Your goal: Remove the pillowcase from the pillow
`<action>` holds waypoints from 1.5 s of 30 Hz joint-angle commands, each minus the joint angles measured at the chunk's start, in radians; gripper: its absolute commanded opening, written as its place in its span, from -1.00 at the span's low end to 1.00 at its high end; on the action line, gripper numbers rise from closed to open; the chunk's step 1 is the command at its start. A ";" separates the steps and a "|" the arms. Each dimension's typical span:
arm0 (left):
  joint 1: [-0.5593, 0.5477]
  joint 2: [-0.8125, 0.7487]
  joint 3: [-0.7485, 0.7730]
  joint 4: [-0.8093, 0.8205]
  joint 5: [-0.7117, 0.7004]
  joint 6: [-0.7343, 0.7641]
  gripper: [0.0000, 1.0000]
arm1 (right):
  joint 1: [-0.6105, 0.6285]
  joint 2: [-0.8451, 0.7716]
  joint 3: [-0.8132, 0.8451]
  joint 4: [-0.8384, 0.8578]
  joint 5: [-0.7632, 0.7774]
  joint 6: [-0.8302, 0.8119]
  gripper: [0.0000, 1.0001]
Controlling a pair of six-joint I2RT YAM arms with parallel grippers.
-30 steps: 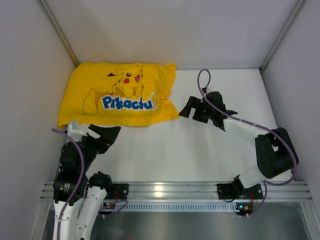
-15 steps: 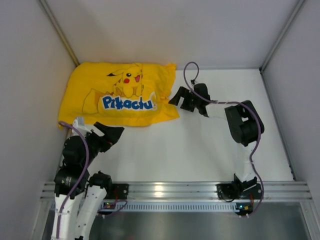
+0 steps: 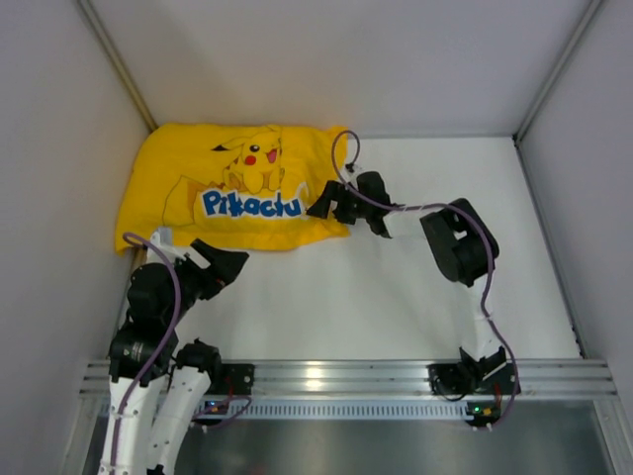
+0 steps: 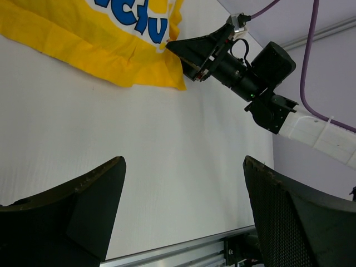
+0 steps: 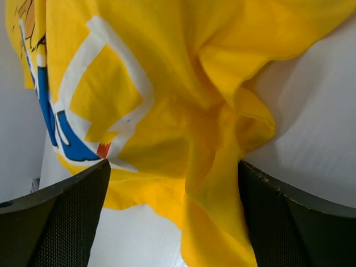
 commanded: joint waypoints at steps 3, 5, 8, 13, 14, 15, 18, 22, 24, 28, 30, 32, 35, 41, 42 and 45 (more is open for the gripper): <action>0.006 -0.008 0.017 0.019 0.031 -0.006 0.79 | 0.045 0.013 -0.073 0.060 -0.083 0.013 0.68; 0.006 -0.009 0.022 0.019 0.038 -0.009 0.79 | 0.051 0.011 -0.102 0.065 -0.078 0.017 0.35; 0.006 -0.006 0.023 0.019 0.052 -0.012 0.79 | 0.050 -0.025 -0.167 0.101 -0.049 0.033 -0.62; 0.006 0.033 0.007 0.016 0.075 0.020 0.79 | 0.045 -0.157 -0.269 0.066 0.015 0.030 -1.00; 0.006 0.046 0.010 0.010 0.078 0.029 0.79 | 0.042 -0.191 -0.328 0.059 0.046 0.031 -1.00; 0.006 0.058 0.014 -0.008 0.074 0.037 0.79 | 0.037 -0.278 -0.364 0.048 0.064 0.031 -1.00; 0.006 0.096 0.042 -0.030 0.055 0.041 0.79 | 0.007 -0.477 -0.508 -0.009 0.147 0.033 -1.00; 0.006 0.089 0.086 -0.036 0.020 0.037 0.79 | -0.076 -0.715 -0.661 -0.139 0.190 -0.010 -1.00; 0.006 0.081 0.097 -0.056 -0.021 0.034 0.79 | -0.122 -0.844 -0.688 -0.243 0.207 -0.053 -1.00; 0.006 0.075 0.080 -0.097 -0.124 0.014 0.81 | -0.226 -1.047 -0.743 -0.441 0.233 -0.096 -1.00; 0.006 0.089 0.057 -0.131 -0.172 0.006 0.81 | -0.284 -1.186 -0.763 -0.536 0.244 -0.111 -1.00; 0.006 0.129 0.048 -0.177 -0.255 -0.005 0.81 | -0.333 -1.272 -0.778 -0.601 0.271 -0.122 -1.00; 0.006 0.181 0.017 -0.195 -0.296 -0.023 0.80 | -0.407 -1.397 -0.789 -0.685 0.217 -0.130 -1.00; 0.006 0.282 -0.039 -0.212 -0.324 -0.049 0.93 | -0.498 -1.428 -0.777 -0.711 0.008 -0.127 -1.00; 0.006 0.290 -0.042 -0.217 -0.359 -0.070 0.96 | -0.499 -1.431 -0.772 -0.713 -0.001 -0.128 -1.00; 0.006 0.296 -0.064 -0.229 -0.411 -0.231 0.97 | -0.506 -1.458 -0.752 -0.713 -0.028 -0.121 -1.00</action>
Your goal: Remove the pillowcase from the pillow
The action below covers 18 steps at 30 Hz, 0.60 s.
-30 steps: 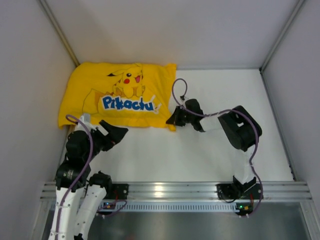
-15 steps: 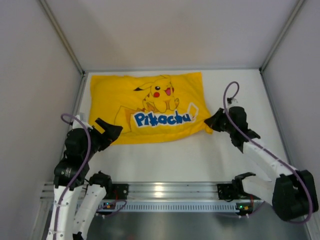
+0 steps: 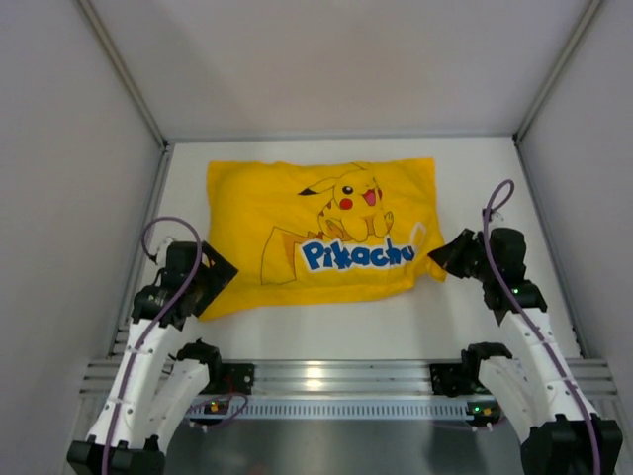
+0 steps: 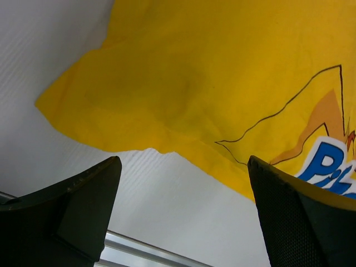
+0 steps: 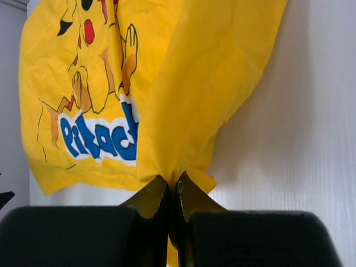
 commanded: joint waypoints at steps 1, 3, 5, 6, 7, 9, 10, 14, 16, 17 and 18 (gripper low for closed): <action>0.006 -0.006 -0.026 -0.012 -0.112 -0.164 0.98 | -0.017 -0.040 0.052 -0.015 -0.084 -0.004 -1.00; 0.006 0.008 -0.041 0.008 -0.143 -0.194 0.98 | -0.019 -0.058 0.062 -0.015 -0.095 0.002 -1.00; 0.006 0.039 -0.050 0.042 -0.183 -0.201 0.98 | -0.019 -0.063 0.079 -0.017 -0.115 -0.002 -1.00; 0.008 0.068 -0.057 0.061 -0.189 -0.195 0.98 | -0.020 -0.063 0.081 -0.018 -0.122 -0.002 -1.00; 0.008 0.086 -0.057 0.080 -0.180 -0.192 0.98 | -0.019 -0.065 0.082 -0.020 -0.139 -0.004 -1.00; 0.009 0.150 -0.054 0.115 -0.161 -0.192 0.97 | -0.019 -0.068 0.078 -0.018 -0.147 -0.006 -1.00; 0.009 0.173 -0.054 0.132 -0.151 -0.194 0.98 | -0.020 -0.068 0.073 -0.020 -0.152 -0.009 -1.00; 0.014 0.255 -0.069 0.248 -0.065 -0.189 0.98 | -0.019 -0.068 0.067 -0.017 -0.165 -0.018 -1.00; 0.017 0.276 -0.101 0.354 -0.042 -0.171 0.98 | -0.020 -0.065 0.065 -0.015 -0.175 -0.024 -1.00; 0.019 0.276 -0.113 0.385 -0.028 -0.169 0.98 | -0.019 -0.068 0.065 -0.017 -0.175 -0.028 -1.00; 0.022 0.267 -0.147 0.466 -0.019 -0.149 0.97 | -0.019 -0.068 0.065 -0.018 -0.176 -0.033 -1.00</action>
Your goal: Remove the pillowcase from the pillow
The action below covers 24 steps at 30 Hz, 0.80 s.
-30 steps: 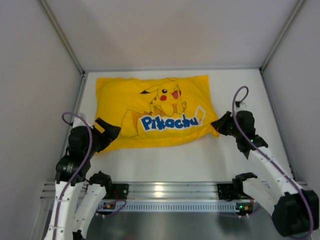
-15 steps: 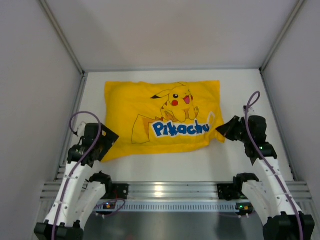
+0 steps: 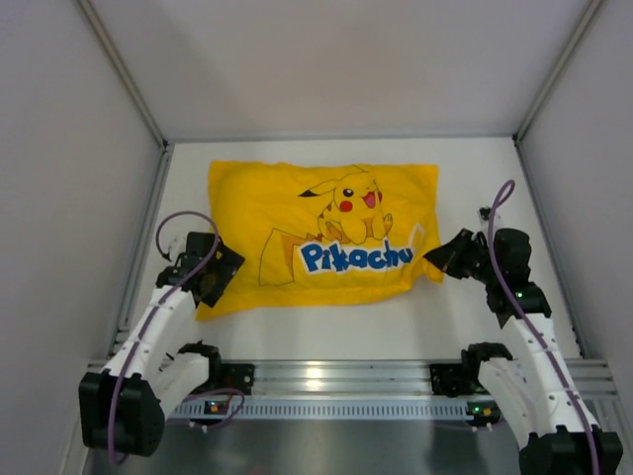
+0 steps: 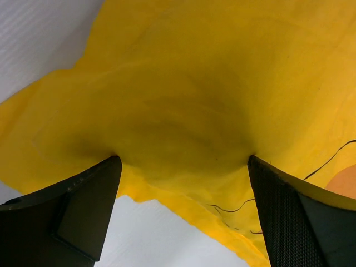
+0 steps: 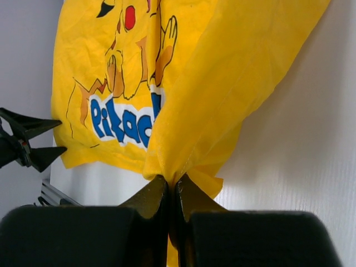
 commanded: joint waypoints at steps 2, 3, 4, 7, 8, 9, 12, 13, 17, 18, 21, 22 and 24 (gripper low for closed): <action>0.014 -0.043 -0.125 0.317 0.094 0.062 0.98 | -0.013 -0.022 0.038 0.019 -0.040 -0.034 -1.00; 0.014 -0.057 -0.152 0.365 0.105 0.063 0.97 | -0.013 -0.024 0.038 0.019 -0.041 -0.037 -1.00; 0.014 -0.072 -0.178 0.427 0.105 0.057 0.97 | -0.015 -0.025 0.036 0.017 -0.045 -0.037 -1.00; 0.016 -0.114 -0.268 0.491 0.086 0.033 0.60 | -0.015 -0.021 0.038 0.019 -0.063 -0.040 -1.00; 0.016 -0.119 -0.281 0.491 0.077 0.030 0.46 | -0.015 -0.019 0.038 0.019 -0.066 -0.039 -1.00; 0.016 -0.120 -0.299 0.492 0.063 0.025 0.29 | -0.013 -0.018 0.038 0.017 -0.069 -0.039 -1.00; 0.018 -0.096 -0.299 0.480 0.051 0.037 -0.99 | -0.013 -0.021 0.040 0.019 -0.072 -0.040 -1.00; 0.018 -0.085 -0.291 0.473 0.059 0.040 -1.00 | -0.015 -0.021 0.036 0.019 -0.074 -0.040 -1.00; 0.018 -0.106 -0.223 0.430 0.153 0.106 -1.00 | -0.013 -0.013 0.043 0.014 -0.081 -0.057 -1.00; 0.018 -0.128 -0.209 0.416 0.180 0.119 -1.00 | -0.013 -0.012 0.055 0.003 -0.089 -0.073 -1.00; 0.018 -0.246 -0.109 0.326 0.192 0.180 -1.00 | -0.015 -0.022 0.110 -0.039 -0.097 -0.093 -1.00; 0.018 -0.304 -0.038 0.296 0.241 0.216 -1.00 | -0.013 -0.034 0.133 -0.052 -0.104 -0.094 -1.00; 0.018 -0.349 0.046 0.226 0.275 0.257 -1.00 | -0.015 -0.051 0.208 -0.078 -0.118 -0.097 -1.00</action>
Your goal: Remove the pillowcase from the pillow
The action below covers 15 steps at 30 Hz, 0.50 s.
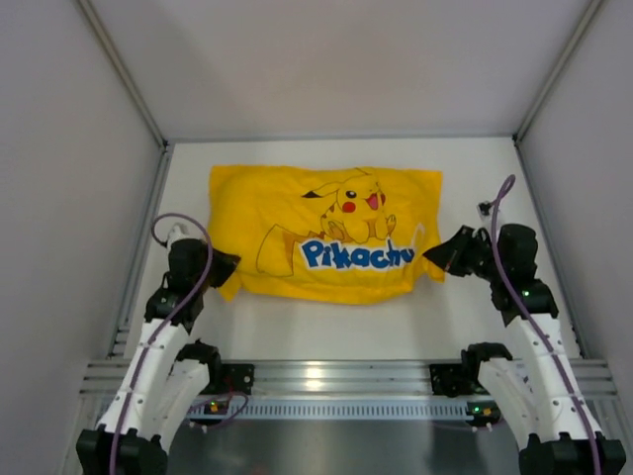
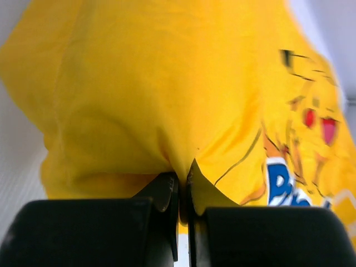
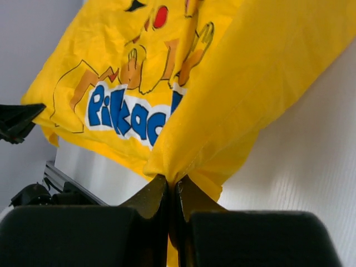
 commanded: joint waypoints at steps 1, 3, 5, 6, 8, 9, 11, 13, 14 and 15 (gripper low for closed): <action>0.002 -0.126 0.259 -0.055 0.119 0.137 -1.00 | -0.013 -0.060 0.179 -0.043 -0.057 -0.034 -1.00; 0.002 -0.142 0.361 -0.131 0.135 0.168 -1.00 | -0.013 -0.072 0.281 -0.079 -0.072 -0.038 -1.00; 0.002 -0.159 0.505 -0.182 0.144 0.184 -1.00 | -0.014 -0.089 0.400 -0.141 -0.075 -0.041 -1.00; 0.002 -0.163 0.548 -0.220 0.152 0.187 -1.00 | -0.014 -0.097 0.438 -0.161 -0.084 -0.047 -1.00; 0.002 -0.172 0.663 -0.245 0.181 0.187 -1.00 | -0.014 -0.113 0.553 -0.210 -0.089 -0.046 -1.00; 0.002 -0.176 0.696 -0.263 0.189 0.185 -1.00 | -0.013 -0.121 0.589 -0.226 -0.091 -0.043 -1.00; 0.002 -0.188 0.775 -0.270 0.209 0.181 -1.00 | -0.013 -0.124 0.685 -0.272 -0.094 -0.043 -1.00; 0.002 -0.191 0.830 -0.296 0.227 0.177 -1.00 | -0.013 -0.127 0.736 -0.301 -0.094 -0.043 -1.00; 0.002 -0.192 0.843 -0.305 0.232 0.176 -1.00 | -0.013 -0.130 0.767 -0.310 -0.095 -0.043 -1.00; 0.002 -0.192 0.851 -0.314 0.242 0.176 -1.00 | -0.013 -0.136 0.778 -0.324 -0.098 -0.037 -1.00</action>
